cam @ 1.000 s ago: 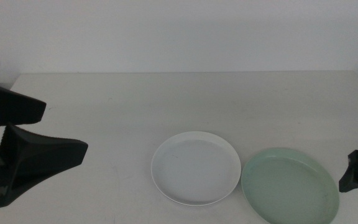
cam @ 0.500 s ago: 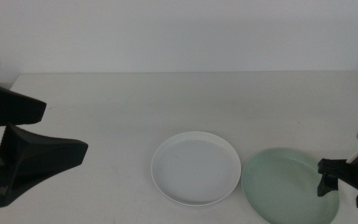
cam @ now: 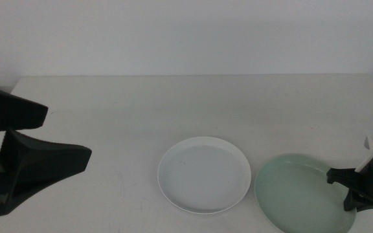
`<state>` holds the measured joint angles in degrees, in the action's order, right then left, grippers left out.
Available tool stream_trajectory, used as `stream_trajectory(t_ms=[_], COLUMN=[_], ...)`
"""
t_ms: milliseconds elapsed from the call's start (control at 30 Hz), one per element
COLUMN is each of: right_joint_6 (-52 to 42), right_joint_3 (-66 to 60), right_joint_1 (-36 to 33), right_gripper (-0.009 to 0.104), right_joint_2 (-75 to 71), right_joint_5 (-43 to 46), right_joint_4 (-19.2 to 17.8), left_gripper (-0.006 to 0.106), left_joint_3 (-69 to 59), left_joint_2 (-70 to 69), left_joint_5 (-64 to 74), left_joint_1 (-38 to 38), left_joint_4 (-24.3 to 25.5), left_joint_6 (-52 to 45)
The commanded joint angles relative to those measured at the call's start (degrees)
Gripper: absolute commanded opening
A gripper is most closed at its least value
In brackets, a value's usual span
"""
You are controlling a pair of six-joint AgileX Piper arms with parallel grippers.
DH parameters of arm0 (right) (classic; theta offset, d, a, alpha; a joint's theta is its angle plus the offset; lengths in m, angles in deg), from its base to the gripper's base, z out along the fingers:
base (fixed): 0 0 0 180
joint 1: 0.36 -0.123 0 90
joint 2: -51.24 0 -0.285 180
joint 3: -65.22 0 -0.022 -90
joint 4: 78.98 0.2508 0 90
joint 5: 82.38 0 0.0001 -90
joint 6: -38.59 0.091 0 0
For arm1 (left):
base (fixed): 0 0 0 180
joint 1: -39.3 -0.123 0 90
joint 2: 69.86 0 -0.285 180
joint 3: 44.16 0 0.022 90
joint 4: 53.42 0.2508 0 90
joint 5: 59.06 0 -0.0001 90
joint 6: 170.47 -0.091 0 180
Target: Stack the three bowls on top of each other.
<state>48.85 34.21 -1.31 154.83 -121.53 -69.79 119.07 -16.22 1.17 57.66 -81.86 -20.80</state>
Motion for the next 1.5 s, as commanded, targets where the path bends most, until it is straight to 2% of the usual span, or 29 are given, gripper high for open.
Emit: stream_trajectory(t_ms=[0, 267, 400, 700, 933, 1067, 1467], right_joint_6=[-0.15, -0.51, -0.56, -0.29, 2.79, 3.08, 4.63], right_joint_3=[0.69, 4.81, 10.01, 22.29, 27.93, 29.29, 29.34], right_joint_1=[0.19, 1.17, 1.24, 1.24, 1.24, 0.67, -10.5], right_gripper=[-0.001, -0.001, -0.001, -0.001, -0.001, -0.001, -0.001], right_joint_2=[-3.22, -15.46, -20.37, -23.31, -22.51, -20.7, -11.62], right_joint_5=[-1.01, -9.5, -15.45, -26.23, -27.03, -27.62, -24.12], right_joint_4=[-2.51, -2.57, -4.82, -4.99, -2.77, 0.58, 3.4], left_gripper=[0.105, 0.105, 0.105, 0.105, 0.105, 0.105, 0.105], left_joint_3=[1.28, 1.28, 1.28, 1.28, 1.28, 1.28, 1.28], left_joint_2=[-0.23, -0.23, -0.23, -0.23, -0.23, -0.22, -0.22], left_joint_5=[-2.78, -2.78, -2.78, -2.78, -2.78, -2.84, -2.84], left_joint_1=[-0.07, -0.07, -0.07, -0.07, -0.07, -0.07, -0.07], left_joint_4=[-1.97, -1.97, -1.97, -1.97, -1.97, -1.97, -1.97], left_joint_6=[0.23, 0.23, 0.23, 0.23, 0.23, 0.23, 0.23])
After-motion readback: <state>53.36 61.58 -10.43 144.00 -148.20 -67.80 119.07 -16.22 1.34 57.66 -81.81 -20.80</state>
